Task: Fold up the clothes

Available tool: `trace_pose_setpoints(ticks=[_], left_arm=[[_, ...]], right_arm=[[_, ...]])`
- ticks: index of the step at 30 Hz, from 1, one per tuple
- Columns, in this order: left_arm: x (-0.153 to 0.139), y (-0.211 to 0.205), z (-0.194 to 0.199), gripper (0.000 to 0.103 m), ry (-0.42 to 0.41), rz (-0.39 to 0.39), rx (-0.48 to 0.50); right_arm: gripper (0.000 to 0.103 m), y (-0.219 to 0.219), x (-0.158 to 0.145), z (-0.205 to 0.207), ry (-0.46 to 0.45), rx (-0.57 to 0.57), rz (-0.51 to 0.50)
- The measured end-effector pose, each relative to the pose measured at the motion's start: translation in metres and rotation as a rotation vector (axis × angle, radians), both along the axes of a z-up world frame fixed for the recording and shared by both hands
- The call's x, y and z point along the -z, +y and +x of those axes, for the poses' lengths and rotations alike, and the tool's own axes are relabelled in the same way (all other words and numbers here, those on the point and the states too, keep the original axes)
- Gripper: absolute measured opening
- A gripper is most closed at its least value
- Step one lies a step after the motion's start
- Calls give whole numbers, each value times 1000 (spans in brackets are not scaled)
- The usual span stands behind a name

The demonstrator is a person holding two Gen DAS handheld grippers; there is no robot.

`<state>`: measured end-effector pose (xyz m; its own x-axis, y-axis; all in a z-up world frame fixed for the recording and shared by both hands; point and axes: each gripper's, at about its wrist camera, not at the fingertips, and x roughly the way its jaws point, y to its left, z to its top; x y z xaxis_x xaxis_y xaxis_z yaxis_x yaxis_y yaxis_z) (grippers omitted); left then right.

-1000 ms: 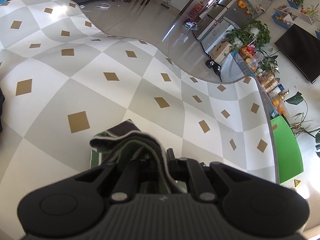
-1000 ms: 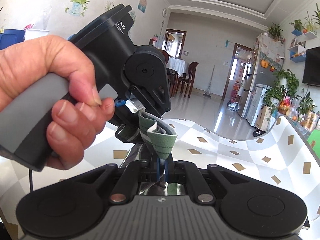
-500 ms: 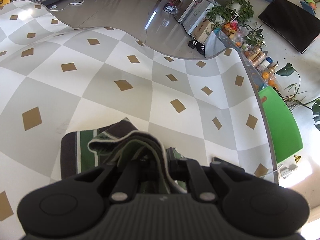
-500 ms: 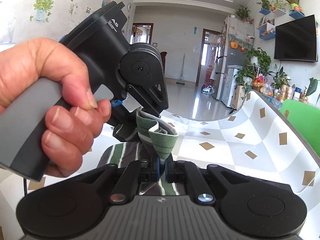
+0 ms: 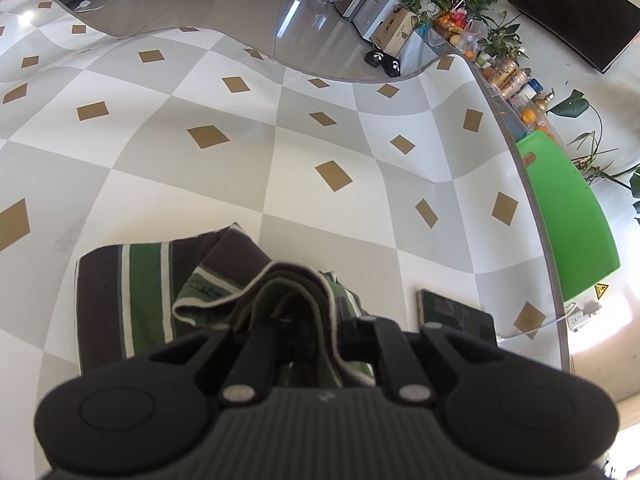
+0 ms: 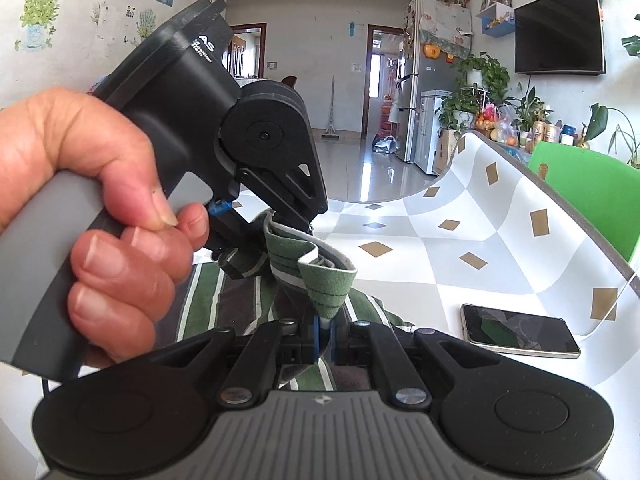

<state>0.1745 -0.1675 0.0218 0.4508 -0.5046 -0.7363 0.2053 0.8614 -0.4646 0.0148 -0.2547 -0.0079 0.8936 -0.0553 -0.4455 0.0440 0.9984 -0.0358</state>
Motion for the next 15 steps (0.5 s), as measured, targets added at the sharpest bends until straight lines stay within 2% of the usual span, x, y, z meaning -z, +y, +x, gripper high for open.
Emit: trace_pose_setpoints(ticks=[8, 14, 15], left_arm=[[16, -31, 6, 10, 23, 23, 85], [32, -52, 10, 24, 48, 25, 133], [33, -54, 10, 29, 52, 21, 134]], right_arm=[[5, -18, 15, -3, 63, 70, 60], [5, -47, 32, 5, 171, 199, 217], [5, -52, 35, 6, 187, 221, 240]])
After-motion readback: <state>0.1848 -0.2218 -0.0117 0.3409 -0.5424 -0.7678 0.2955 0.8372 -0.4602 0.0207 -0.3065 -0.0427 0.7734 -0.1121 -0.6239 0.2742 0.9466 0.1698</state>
